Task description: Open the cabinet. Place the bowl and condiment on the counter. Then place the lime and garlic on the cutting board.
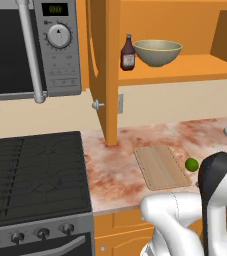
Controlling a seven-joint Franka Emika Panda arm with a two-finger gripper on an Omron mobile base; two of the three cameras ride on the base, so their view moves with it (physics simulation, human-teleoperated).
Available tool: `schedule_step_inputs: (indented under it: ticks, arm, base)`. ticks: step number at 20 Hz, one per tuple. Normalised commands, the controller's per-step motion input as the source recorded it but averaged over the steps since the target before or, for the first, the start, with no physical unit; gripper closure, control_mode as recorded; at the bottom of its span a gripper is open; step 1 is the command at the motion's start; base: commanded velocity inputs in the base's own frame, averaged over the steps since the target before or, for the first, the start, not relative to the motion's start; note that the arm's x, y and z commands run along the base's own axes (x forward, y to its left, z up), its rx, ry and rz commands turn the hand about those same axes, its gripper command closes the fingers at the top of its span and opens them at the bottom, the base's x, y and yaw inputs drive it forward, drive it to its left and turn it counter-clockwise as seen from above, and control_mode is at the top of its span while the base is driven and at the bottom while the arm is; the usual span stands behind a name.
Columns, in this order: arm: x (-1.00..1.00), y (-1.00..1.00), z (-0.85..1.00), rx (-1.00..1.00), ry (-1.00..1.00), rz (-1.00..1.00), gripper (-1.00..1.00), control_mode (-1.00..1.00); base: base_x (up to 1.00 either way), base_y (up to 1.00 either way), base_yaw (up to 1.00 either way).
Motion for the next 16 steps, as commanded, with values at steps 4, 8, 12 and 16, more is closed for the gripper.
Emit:
schedule_step_inputs:
  ticks: [4, 8, 12, 16]
  arm:
    - [0.43, 0.16, 0.0, 0.15, 0.02, 0.34, -1.0, -1.0]
    - [0.18, 0.0, 0.0, 0.22, 0.0, 0.41, -1.0, -1.0]
    - [0.12, 0.0, 0.0, 0.25, 0.04, 0.44, -1.0, -1.0]
    - [0.25, 0.0, 0.0, 0.2, 0.09, 0.35, -1.0, -1.0]
  base:
    - [0.0, 0.0, 0.0]
    - [0.0, 0.0, 0.0]
    - [0.0, 0.0, 0.0]
    - [0.0, 0.0, 0.0]
